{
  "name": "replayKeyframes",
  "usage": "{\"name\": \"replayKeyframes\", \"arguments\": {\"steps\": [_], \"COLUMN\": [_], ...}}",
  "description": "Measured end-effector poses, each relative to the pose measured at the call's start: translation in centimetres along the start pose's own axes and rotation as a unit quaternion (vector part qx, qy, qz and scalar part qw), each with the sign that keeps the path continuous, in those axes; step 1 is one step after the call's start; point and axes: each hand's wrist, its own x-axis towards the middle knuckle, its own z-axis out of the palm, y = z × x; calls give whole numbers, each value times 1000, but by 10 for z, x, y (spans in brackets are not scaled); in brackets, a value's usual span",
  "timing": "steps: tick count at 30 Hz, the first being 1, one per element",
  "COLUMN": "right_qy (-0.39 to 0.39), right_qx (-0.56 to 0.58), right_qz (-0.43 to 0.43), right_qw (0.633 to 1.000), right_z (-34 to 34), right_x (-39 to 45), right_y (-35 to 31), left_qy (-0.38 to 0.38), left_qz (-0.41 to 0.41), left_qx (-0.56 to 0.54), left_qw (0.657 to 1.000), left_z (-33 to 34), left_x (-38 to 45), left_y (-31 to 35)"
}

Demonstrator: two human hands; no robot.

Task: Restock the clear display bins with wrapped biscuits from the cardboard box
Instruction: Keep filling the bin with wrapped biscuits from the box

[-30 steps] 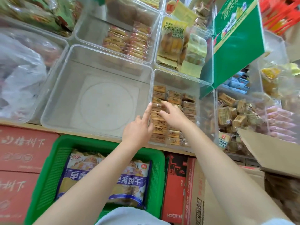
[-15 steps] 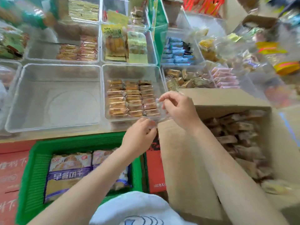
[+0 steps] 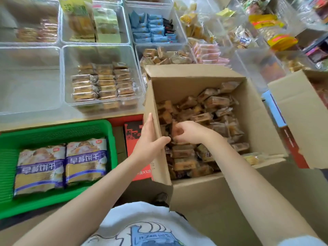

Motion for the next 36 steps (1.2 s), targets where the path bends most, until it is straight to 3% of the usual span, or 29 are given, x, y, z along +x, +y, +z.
{"name": "replayKeyframes", "arguments": {"steps": [3, 5, 11, 19, 24, 27, 29, 31, 33, 36], "right_qy": [-123, -143, -122, -101, -122, 4, 187, 307, 334, 323], "right_qx": [-129, -166, -143, -105, -8, 168, 223, 236, 244, 241], "right_qz": [36, 32, 0, -60, -64, -108, -165, -223, -256, -283], "right_qw": [983, 975, 982, 988, 990, 980, 942, 894, 874, 870], "right_z": [12, 17, 25, 22, 15, 1, -7, -20, -33, -43], "right_x": [6, 8, 12, 10, 1, -10, -18, -25, -31, -30], "right_y": [3, 6, 20, 31, 36, 36, 31, 17, -5, -46], "left_qy": [11, 17, 53, 36, 25, 43, 87, 142, 153, 97], "left_qz": [4, 12, 26, 38, 31, 20, 41, 73, 90, 119], "left_qx": [-13, -27, -56, -50, -42, -16, 16, 5, -64, -159], "left_qw": [1000, 999, 997, 997, 998, 999, 995, 987, 982, 975], "left_z": [2, 4, 15, 9, 6, 2, -2, -14, -33, -72], "left_x": [1, 3, 0, 6, 9, 7, 5, 4, 5, 10], "left_y": [-6, -12, -14, -14, -18, -15, -6, 10, 34, 63]}}
